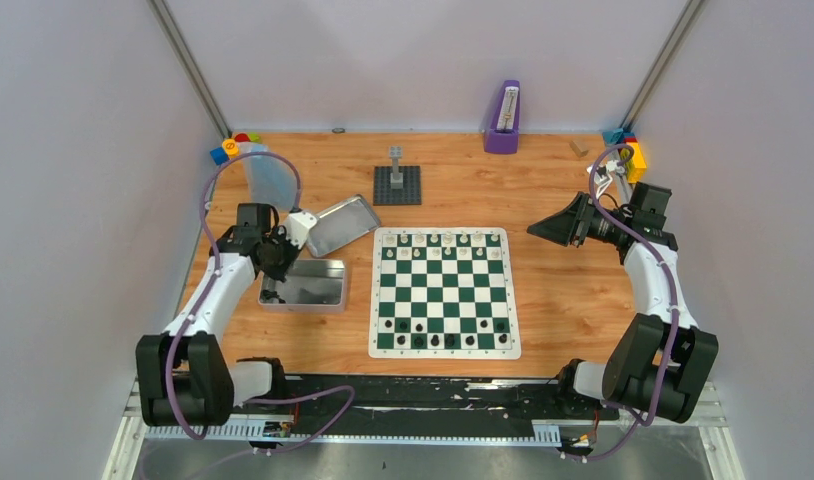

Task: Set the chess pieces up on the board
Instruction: Pick up the chess piece from the storage box, then place the chess piece on the chessboard.

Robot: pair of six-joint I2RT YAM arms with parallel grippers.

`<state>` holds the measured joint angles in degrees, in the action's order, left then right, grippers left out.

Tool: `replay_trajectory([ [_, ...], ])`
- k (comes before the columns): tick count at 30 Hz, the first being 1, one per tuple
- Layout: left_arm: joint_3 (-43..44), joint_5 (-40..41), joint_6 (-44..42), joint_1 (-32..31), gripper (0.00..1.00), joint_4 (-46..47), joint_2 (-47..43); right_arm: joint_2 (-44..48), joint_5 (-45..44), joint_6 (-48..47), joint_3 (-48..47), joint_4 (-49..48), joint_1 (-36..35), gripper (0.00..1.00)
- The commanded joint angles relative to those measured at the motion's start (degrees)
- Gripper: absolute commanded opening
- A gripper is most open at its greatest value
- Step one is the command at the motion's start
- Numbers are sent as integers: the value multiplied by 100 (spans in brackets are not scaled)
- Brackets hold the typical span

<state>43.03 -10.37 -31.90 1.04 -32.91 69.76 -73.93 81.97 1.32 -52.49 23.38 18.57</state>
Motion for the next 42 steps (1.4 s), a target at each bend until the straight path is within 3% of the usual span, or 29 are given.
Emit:
replay_trajectory([
  [1,733,-877,-206,-326,10,-970,-440,-12,55,-288,-116,-30,30,47],
  [6,1432,-975,-67,-1754,11,-1199,-505,32,-76,-382,-154,20,25,47],
  [14,2263,-643,173,-4469,10,-859,767,5,-394,-691,-243,226,27,47],
  [18,2400,-645,49,-5270,10,-532,1292,-32,-525,-816,-264,314,36,46],
  [23,2665,-1041,15,-5712,9,-221,1935,-63,-619,-927,-277,403,90,46],
  [31,2807,-1283,-61,-5892,9,173,2847,-134,-619,-989,-292,471,114,46],
  [42,2604,-1393,48,-5950,9,501,3151,-244,-477,-1011,-323,542,113,46],
])
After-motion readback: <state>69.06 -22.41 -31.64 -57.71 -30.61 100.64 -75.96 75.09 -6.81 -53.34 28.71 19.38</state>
